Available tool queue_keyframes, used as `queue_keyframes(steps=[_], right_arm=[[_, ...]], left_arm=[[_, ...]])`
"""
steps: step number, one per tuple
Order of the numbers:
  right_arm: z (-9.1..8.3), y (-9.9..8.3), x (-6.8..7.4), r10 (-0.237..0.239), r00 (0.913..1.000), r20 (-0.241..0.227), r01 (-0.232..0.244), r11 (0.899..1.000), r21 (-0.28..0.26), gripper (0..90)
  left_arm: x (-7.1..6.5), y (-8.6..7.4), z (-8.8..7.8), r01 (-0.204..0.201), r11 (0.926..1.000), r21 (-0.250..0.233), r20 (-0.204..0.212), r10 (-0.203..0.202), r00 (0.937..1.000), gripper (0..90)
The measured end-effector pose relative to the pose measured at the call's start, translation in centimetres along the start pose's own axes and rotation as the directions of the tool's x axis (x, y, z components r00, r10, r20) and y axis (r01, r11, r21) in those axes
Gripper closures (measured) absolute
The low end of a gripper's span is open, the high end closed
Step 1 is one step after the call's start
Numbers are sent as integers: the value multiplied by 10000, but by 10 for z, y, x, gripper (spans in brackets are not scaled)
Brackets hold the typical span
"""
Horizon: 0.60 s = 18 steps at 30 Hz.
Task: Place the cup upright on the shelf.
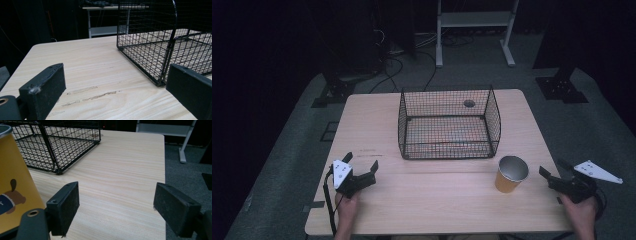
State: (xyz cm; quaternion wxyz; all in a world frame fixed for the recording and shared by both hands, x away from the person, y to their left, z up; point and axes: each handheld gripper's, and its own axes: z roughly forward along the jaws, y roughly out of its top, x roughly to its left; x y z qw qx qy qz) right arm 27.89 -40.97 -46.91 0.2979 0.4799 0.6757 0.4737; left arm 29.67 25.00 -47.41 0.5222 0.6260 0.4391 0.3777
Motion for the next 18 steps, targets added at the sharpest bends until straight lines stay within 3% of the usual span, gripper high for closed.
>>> queue_keyframes(steps=[12, 18], right_arm=[[-4, 4, 1, -123, 9998, -125, 123, 9999, 28, 191], [-15, 5, 1, -261, 9989, -384, 265, 9996, 109, 168]], left_arm=[[-1, 0, -1, -35, 10000, -39, 80, 35, 10000, 20], [-1, 0, -1, -54, 10000, -40, 116, 55, 9999, 20]])
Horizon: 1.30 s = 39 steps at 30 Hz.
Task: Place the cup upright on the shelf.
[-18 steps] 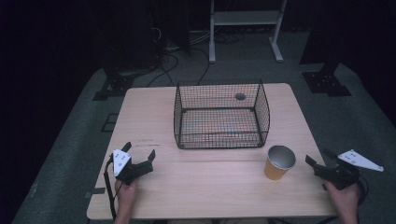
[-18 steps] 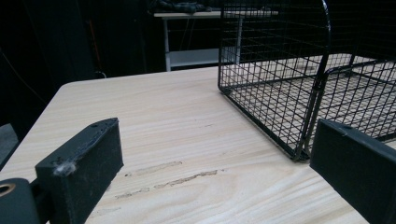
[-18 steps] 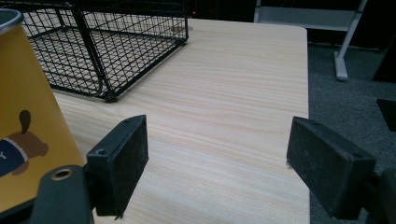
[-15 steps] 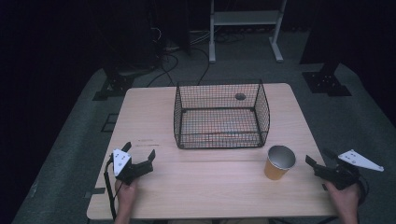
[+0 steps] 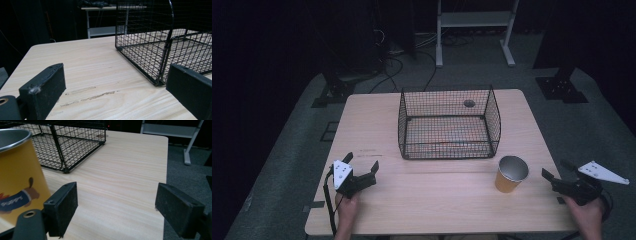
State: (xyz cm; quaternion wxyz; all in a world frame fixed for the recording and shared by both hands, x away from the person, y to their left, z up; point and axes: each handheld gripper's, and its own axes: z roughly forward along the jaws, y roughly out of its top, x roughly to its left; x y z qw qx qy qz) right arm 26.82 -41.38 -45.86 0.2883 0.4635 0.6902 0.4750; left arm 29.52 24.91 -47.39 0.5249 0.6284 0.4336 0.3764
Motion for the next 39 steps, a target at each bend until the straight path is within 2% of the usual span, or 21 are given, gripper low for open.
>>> queue_keyframes(steps=[7, 10, 19, 20, 21, 22, 23, 24, 26, 34, 39], right_arm=[[-12, -9, 3, 15, 9988, -483, -16, 10000, -10, 148], [-19, -11, 7, -87, 9959, -900, 85, 10000, -34, 142], [-29, -6, 22, -530, 9831, -1750, 514, 9986, -133, 141], [-29, -5, 27, -640, 9787, -1951, 623, 9979, -150, 141], [-29, -5, 27, -640, 9787, -1951, 623, 9979, -150, 141], [-28, -2, 33, -787, 9738, -2133, 764, 9969, -193, 140], [-28, -2, 33, -787, 9738, -2133, 764, 9969, -193, 140], [-27, 0, 37, -886, 9698, -2272, 859, 9961, -217, 137], [-26, 1, 39, -937, 9677, -2340, 908, 9956, -232, 137], [-14, 2, 54, -1131, 9487, -2954, 1136, 9934, -156, 135], [-8, 3, 60, -1206, 9437, -3081, 1221, 9924, -146, 135]], left_arm=[[0, 0, 0, -9, 10000, -3, -11, 9, 10000, 20], [-1, 0, 0, -25, 10000, 1, 1, 25, 10000, 20], [0, 0, 0, -19, 10000, 14, -5, 19, 10000, 20], [0, 0, 0, -20, 10000, 14, -7, 20, 10000, 20], [0, 0, 0, -18, 10000, 16, -9, 18, 10000, 20], [0, 0, 0, -17, 10000, 14, -4, 17, 10000, 20], [0, 0, 0, -22, 10000, 14, -1, 22, 10000, 20], [0, 0, 0, -32, 10000, 13, 3, 32, 10000, 20], [-1, 0, 0, -22, 10000, 12, 8, 22, 10000, 20], [0, 0, 0, -13, 10000, 12, 4, 13, 10000, 20], [0, 0, 0, -2, 10000, 22, 3, 2, 10000, 20]])
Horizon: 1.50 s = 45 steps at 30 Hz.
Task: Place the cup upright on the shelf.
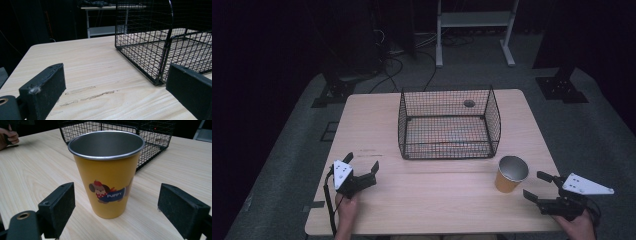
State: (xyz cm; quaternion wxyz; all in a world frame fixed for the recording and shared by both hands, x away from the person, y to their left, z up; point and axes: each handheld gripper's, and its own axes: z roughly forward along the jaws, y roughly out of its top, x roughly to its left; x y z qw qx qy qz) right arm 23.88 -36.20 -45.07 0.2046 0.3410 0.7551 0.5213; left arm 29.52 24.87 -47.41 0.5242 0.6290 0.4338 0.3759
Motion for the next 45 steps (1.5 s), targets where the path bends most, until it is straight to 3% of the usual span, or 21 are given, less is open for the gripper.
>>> queue_keyframes(steps=[21, 45], right_arm=[[34, 15, 5, -446, 9988, -214, 455, 9981, 417, 125], [56, 26, 7, -658, 9977, -187, 664, 9973, 313, 120]], left_arm=[[0, 0, 0, -13, 10000, -10, 11, 13, 10000, 20], [0, 0, 0, -39, 10000, -16, 77, 39, 10000, 20]])
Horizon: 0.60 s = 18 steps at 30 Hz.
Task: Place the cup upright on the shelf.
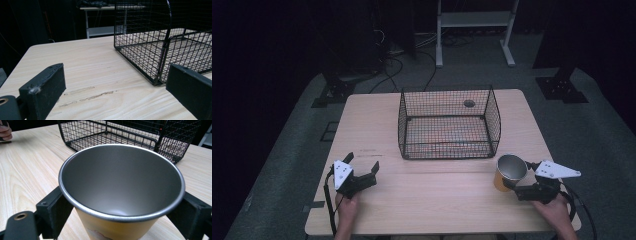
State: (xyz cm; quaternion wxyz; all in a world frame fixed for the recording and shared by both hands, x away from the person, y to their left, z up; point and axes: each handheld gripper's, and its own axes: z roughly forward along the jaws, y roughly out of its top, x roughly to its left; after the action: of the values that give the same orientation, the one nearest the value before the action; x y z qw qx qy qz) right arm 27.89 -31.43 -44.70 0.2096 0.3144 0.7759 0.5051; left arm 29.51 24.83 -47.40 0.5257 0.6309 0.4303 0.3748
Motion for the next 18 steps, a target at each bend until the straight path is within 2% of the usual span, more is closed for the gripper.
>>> queue_keyframes(steps=[10, 18], right_arm=[[2, 1, 0, 10, 10000, -80, -10, 10000, -22, 133], [1, 12, -1, 88, 9989, -459, -91, 9999, -64, 133]], left_arm=[[0, 0, 0, 1, 10000, -5, 11, -1, 10000, 20], [0, 0, 0, -2, 10000, -9, 12, 2, 10000, 20]])
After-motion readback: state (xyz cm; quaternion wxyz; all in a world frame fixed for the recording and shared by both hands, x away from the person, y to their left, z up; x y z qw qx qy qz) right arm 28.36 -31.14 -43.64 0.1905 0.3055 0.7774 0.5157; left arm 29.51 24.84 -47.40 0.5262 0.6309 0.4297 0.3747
